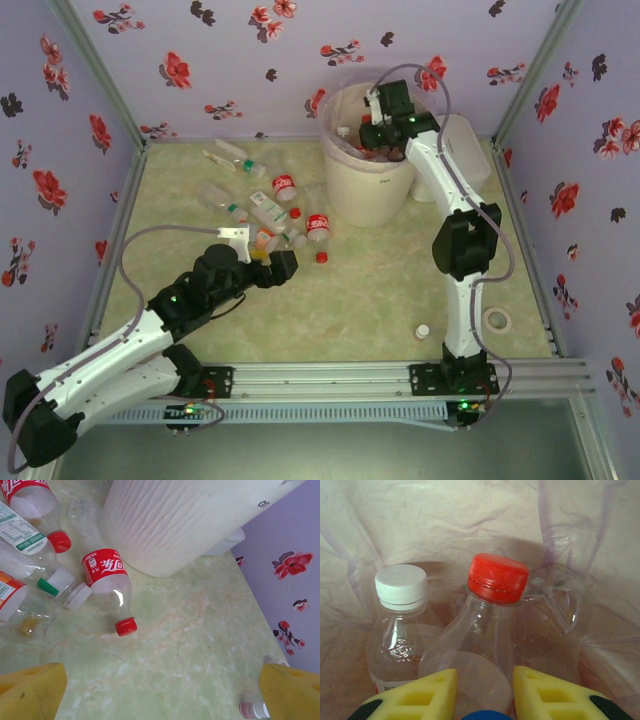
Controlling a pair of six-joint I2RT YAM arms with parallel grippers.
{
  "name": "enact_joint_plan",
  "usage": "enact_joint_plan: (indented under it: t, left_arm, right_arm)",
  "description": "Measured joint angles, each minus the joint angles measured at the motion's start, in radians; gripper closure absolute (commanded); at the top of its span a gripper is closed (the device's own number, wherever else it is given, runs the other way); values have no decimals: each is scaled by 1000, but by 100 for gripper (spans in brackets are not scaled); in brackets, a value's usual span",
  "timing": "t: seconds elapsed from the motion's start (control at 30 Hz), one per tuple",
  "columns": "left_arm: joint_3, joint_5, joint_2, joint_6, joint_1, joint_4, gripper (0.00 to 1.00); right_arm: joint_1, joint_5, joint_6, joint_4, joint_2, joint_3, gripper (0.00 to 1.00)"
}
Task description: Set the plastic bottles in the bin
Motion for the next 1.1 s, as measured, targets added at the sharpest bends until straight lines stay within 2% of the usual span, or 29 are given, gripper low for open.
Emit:
enact_joint_plan:
  t: [0.3, 0.5, 0.63, 0.7, 0.97, 1.1]
  left_arm:
    - [0, -3, 11, 1, 0, -5, 0]
    - [0, -13, 11, 7, 1, -32, 0]
    - [1, -19, 11, 8, 7, -48, 0]
    - [3, -19, 11, 8, 17, -55, 0]
    - [68, -34, 18, 12, 100, -81, 0]
    - [130, -38, 69, 19, 165, -110, 0]
  right_arm:
    - [-11, -17, 45, 81, -8, -54, 43]
    - [-11, -16, 33, 65, -24, -66, 23]
    - [-13, -17, 14, 45, -62, -67, 12]
    - [-13, -16, 10, 37, -97, -69, 3]
    - [-14, -13, -5, 34, -266, -72, 0]
    - [-16, -13, -4, 37, -366, -105, 0]
